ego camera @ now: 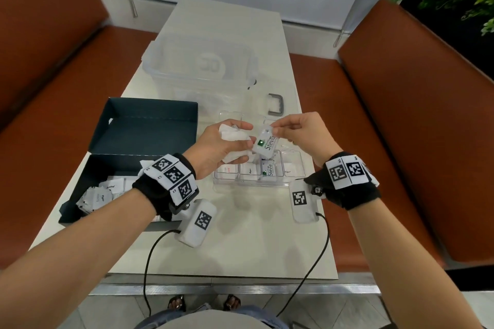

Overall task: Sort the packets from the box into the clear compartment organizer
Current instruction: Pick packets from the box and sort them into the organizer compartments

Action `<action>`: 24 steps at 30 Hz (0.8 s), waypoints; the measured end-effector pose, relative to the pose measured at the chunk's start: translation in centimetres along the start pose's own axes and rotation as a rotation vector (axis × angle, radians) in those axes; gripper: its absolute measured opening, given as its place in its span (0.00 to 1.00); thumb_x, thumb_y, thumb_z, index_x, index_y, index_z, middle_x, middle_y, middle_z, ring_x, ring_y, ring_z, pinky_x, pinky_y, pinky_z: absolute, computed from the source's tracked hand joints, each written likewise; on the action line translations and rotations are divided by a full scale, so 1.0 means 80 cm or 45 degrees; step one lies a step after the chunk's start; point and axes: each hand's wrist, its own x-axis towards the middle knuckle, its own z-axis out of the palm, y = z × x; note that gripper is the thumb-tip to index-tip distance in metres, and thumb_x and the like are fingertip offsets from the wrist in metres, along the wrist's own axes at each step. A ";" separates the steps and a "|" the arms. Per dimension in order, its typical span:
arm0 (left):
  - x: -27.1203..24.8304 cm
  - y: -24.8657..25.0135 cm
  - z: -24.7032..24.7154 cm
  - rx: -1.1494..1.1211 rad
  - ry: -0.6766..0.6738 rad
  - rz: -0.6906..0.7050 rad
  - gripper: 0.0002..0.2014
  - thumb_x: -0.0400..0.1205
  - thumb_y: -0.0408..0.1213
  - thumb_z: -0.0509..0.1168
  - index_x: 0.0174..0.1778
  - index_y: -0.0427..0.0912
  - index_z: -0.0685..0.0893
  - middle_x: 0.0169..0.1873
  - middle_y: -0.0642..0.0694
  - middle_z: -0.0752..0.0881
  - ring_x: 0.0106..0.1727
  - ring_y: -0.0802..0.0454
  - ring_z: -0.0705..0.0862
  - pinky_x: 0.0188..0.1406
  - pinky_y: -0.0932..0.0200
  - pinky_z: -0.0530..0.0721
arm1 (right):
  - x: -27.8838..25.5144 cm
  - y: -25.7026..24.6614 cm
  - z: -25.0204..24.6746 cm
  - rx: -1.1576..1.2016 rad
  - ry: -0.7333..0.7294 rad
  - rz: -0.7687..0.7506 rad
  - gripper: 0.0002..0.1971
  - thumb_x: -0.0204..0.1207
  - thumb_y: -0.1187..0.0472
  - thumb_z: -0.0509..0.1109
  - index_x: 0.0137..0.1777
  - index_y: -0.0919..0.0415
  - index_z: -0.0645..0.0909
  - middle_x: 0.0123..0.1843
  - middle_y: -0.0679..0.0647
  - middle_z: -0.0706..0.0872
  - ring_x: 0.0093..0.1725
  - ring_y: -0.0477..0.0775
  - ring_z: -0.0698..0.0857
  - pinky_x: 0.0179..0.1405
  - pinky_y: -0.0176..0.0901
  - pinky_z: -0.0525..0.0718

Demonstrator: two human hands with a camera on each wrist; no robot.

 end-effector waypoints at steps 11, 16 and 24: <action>-0.005 -0.004 -0.016 -0.066 0.084 -0.028 0.18 0.76 0.21 0.72 0.60 0.39 0.84 0.48 0.39 0.91 0.48 0.42 0.91 0.34 0.57 0.89 | 0.021 0.060 0.028 -0.739 -0.085 0.069 0.04 0.77 0.58 0.72 0.43 0.48 0.88 0.43 0.44 0.87 0.51 0.51 0.83 0.57 0.50 0.72; -0.005 -0.006 -0.018 -0.088 0.087 -0.046 0.18 0.76 0.20 0.72 0.59 0.40 0.84 0.47 0.39 0.91 0.48 0.42 0.91 0.34 0.57 0.89 | 0.024 0.074 0.046 -0.891 -0.165 0.116 0.04 0.76 0.58 0.72 0.44 0.47 0.88 0.40 0.43 0.85 0.51 0.53 0.82 0.51 0.50 0.63; -0.006 -0.008 -0.021 -0.084 0.082 -0.061 0.17 0.77 0.20 0.71 0.59 0.39 0.84 0.48 0.38 0.91 0.46 0.44 0.92 0.35 0.57 0.89 | 0.017 0.089 0.058 -1.049 -0.082 -0.089 0.06 0.77 0.58 0.72 0.52 0.49 0.87 0.49 0.47 0.87 0.53 0.54 0.82 0.48 0.48 0.60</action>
